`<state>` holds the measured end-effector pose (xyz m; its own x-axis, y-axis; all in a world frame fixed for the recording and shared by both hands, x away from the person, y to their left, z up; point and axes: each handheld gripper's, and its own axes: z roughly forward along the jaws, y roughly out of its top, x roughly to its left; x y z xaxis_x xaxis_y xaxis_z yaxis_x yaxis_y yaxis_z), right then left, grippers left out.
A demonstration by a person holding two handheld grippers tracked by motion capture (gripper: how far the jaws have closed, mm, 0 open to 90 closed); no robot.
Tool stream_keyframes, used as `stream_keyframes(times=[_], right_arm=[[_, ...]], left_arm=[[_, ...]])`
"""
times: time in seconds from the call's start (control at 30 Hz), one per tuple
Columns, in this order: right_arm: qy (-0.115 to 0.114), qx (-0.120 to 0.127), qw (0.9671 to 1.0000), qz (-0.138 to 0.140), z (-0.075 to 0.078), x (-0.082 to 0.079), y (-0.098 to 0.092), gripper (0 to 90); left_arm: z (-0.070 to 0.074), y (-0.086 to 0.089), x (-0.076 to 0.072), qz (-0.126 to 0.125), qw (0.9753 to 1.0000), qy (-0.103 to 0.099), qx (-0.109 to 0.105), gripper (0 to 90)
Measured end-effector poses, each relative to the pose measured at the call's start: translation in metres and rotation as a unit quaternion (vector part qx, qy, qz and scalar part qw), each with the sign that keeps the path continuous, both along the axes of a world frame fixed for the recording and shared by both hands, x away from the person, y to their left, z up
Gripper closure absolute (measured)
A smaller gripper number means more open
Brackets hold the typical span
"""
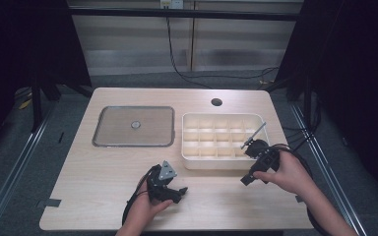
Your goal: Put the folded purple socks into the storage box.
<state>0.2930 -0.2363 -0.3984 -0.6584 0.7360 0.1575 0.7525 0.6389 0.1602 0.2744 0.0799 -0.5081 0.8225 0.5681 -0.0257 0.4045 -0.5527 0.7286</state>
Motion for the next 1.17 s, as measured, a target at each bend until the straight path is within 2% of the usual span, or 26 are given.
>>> stream_keyframes(times=[0.13, 0.4, 0.47, 0.5, 0.7, 0.87, 0.9, 0.97, 1.03, 1.1, 1.17], right_arm=[[0.001, 0.008, 1.0, 0.0, -0.007, -0.003, 0.004, 32.7], [-0.013, 0.012, 0.9998, -0.002, -0.024, -0.009, 0.009, 32.6], [-0.008, 0.035, 0.9993, -0.012, -0.028, -0.011, 0.011, 32.5], [-0.012, 0.044, 0.9989, -0.011, -0.031, -0.012, 0.011, 32.5], [-0.015, 0.069, 0.9972, -0.023, -0.043, -0.018, 0.01, 31.9], [-0.038, 0.093, 0.9942, -0.037, -0.049, -0.025, 0.008, 32.2], [-0.04, 0.097, 0.9938, -0.037, -0.05, -0.026, 0.008, 32.2], [-0.038, 0.086, 0.9952, -0.026, -0.051, -0.027, 0.01, 32.1], [-0.041, 0.096, 0.9942, -0.024, -0.052, -0.028, 0.01, 31.2], [-0.033, 0.105, 0.9938, -0.019, -0.053, -0.029, 0.011, 30.4], [-0.034, 0.104, 0.9938, -0.018, -0.055, -0.029, 0.011, 30.4]], left_arm=[[0.0, 0.0, 0.0, 0.0, 1.0, 0.0, 0.0, 19.1], [0.0, 0.0, 0.0, 0.0, 1.0, 0.0, 0.0, 19.1], [0.0, 0.0, 0.0, 0.0, 1.0, 0.0, 0.0, 19.1], [0.0, 0.0, 0.0, 0.0, 1.0, 0.0, 0.0, 19.1], [0.0, 0.0, 0.0, 0.0, 1.0, 0.0, 0.0, 19.1], [0.0, 0.0, 0.0, 0.0, 1.0, 0.0, 0.0, 19.1], [0.0, 0.0, 0.0, 0.0, 1.0, 0.0, 0.0, 19.1], [0.0, 0.0, 0.0, 0.0, 1.0, 0.0, 0.0, 19.1], [0.0, 0.0, 0.0, 0.0, 1.0, 0.0, 0.0, 19.1], [0.0, 0.0, 0.0, 0.0, 1.0, 0.0, 0.0, 19.1], [0.0, 0.0, 0.0, 0.0, 1.0, 0.0, 0.0, 19.1]])
